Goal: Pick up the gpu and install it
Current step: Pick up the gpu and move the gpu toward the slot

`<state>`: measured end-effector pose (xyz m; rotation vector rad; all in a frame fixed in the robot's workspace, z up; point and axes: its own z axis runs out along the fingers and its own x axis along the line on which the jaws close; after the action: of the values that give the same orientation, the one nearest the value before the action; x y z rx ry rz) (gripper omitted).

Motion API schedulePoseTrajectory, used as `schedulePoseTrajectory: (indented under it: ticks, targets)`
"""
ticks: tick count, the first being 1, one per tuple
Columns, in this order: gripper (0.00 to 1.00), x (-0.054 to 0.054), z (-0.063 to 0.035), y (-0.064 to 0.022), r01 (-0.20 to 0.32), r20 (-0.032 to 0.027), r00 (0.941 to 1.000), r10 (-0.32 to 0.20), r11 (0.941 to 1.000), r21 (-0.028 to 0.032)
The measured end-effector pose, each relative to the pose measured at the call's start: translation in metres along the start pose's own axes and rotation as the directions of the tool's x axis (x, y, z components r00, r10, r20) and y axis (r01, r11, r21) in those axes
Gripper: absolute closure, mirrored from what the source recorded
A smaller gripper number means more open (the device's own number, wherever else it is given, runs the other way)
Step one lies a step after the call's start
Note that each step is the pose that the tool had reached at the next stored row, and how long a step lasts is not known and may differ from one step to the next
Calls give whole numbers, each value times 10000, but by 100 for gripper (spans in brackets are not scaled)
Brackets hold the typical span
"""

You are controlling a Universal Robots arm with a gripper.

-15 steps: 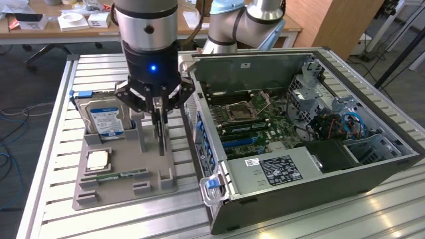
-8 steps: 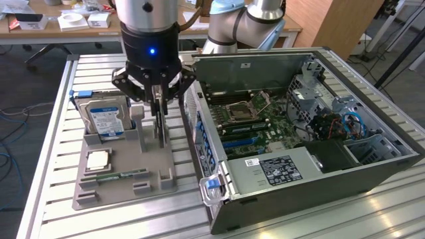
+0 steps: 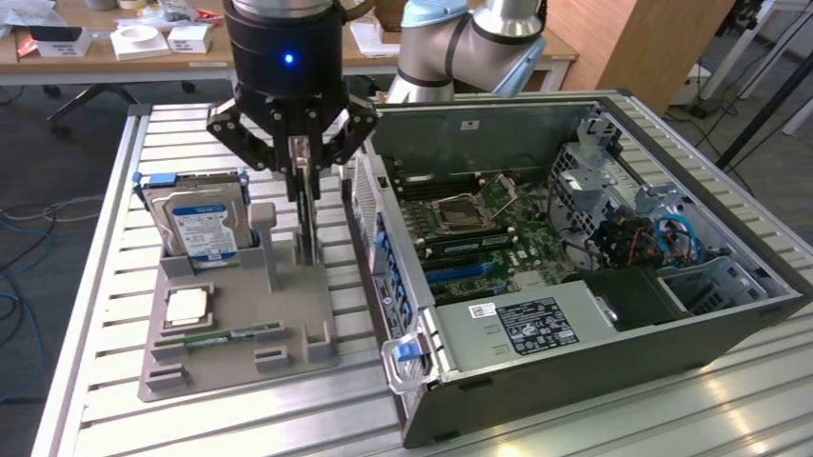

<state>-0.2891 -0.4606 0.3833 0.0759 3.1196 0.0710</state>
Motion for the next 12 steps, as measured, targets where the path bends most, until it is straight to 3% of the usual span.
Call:
schedulePoseTrajectory:
  ticks: [12]
  targets:
    - [74,-8,-341,16,-1,-1,10000,1,10000,0]
